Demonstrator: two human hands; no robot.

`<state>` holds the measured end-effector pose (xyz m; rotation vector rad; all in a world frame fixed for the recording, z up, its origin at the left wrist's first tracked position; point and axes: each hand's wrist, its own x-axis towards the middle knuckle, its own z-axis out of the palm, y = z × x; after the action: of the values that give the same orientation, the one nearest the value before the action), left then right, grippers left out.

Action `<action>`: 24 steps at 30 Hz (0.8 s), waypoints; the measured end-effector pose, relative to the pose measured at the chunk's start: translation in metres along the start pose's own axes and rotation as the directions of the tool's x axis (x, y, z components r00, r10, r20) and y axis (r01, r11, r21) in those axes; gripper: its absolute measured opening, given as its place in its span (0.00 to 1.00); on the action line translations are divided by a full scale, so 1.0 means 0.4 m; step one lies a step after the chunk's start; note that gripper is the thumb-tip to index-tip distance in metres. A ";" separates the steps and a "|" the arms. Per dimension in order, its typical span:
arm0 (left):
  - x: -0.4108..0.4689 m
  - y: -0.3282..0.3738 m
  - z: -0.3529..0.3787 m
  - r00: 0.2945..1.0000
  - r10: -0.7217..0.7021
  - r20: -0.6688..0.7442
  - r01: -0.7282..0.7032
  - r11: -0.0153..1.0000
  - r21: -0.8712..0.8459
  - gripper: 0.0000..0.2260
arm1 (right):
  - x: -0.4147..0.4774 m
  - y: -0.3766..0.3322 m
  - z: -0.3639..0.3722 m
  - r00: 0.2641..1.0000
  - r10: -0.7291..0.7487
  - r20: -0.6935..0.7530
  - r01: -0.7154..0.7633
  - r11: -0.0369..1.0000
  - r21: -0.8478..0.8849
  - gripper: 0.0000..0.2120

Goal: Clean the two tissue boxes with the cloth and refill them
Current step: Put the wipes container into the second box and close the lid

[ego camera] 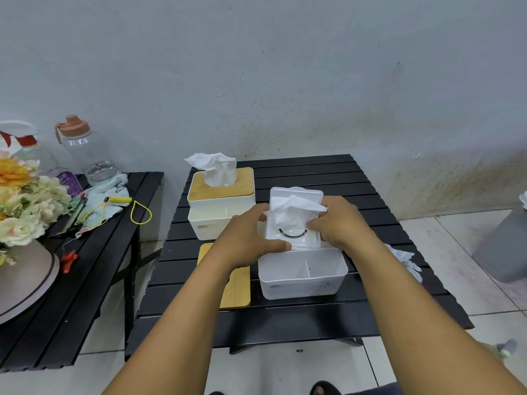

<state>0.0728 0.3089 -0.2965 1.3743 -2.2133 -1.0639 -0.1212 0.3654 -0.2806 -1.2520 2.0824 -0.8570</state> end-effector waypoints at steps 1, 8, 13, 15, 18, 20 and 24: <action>0.000 0.002 0.000 1.000 0.005 -0.003 -0.005 1.000 0.017 0.38 | 0.001 -0.001 0.001 1.000 0.005 -0.004 -0.005 1.000 -0.026 0.11; -0.014 -0.005 -0.013 0.999 0.035 -0.035 -0.032 0.995 0.093 0.35 | 0.034 0.006 0.010 0.998 0.064 -0.006 -0.064 0.974 -0.217 0.05; -0.020 -0.022 -0.024 1.000 -0.004 -0.031 0.007 0.996 0.090 0.31 | 0.045 -0.003 0.027 0.997 0.073 -0.021 -0.076 0.918 -0.389 0.07; -0.020 -0.028 -0.019 0.999 -0.015 -0.029 0.018 0.995 0.101 0.29 | 0.049 -0.004 0.033 0.997 0.076 -0.023 -0.079 0.898 -0.432 0.07; -0.022 -0.031 -0.005 0.999 -0.029 -0.039 0.032 0.996 0.081 0.25 | 0.047 -0.008 0.030 0.998 0.070 0.004 -0.062 0.897 -0.437 0.06; -0.021 -0.026 0.004 0.998 -0.035 -0.051 0.038 0.997 0.064 0.24 | 0.043 -0.014 0.014 0.996 0.062 0.060 -0.035 0.926 -0.376 0.12; -0.019 -0.016 0.012 0.997 -0.036 -0.074 0.041 0.996 0.076 0.23 | 0.043 -0.012 -0.012 0.999 -0.016 0.034 0.024 0.965 -0.260 0.07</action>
<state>0.0777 0.3158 -0.3037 1.4699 -2.2048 -0.9344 -0.1293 0.3493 -0.2762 -1.4130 2.2137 -0.5791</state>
